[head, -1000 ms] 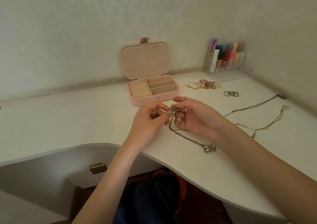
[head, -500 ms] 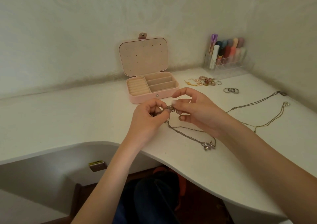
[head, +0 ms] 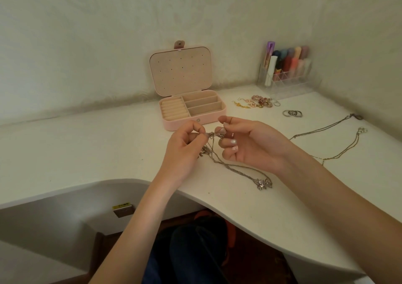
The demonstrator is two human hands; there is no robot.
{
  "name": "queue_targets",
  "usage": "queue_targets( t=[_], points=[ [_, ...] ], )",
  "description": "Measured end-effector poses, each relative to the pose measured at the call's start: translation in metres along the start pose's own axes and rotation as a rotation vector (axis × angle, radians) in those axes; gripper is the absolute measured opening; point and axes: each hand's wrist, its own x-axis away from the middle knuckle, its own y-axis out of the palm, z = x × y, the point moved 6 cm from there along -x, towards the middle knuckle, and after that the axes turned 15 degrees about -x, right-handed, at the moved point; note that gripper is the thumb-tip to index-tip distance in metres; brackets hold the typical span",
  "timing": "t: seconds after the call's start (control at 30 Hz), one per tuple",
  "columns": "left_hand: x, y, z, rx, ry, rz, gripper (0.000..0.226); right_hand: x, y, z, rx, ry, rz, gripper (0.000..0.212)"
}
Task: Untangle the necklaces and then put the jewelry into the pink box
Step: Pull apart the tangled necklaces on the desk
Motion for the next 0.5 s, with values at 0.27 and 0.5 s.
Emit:
queue_targets(
  t=[0.27,0.5],
  points=[
    [0.001,0.002,0.002,0.059,-0.043,-0.026,0.023,-0.002,-0.002,-0.013,0.03,-0.15,0.007,0.011],
    [0.004,0.001,0.003,0.071,-0.072,-0.024,0.023,0.001,-0.004,-0.022,0.154,-0.366,0.041,0.013]
  ],
)
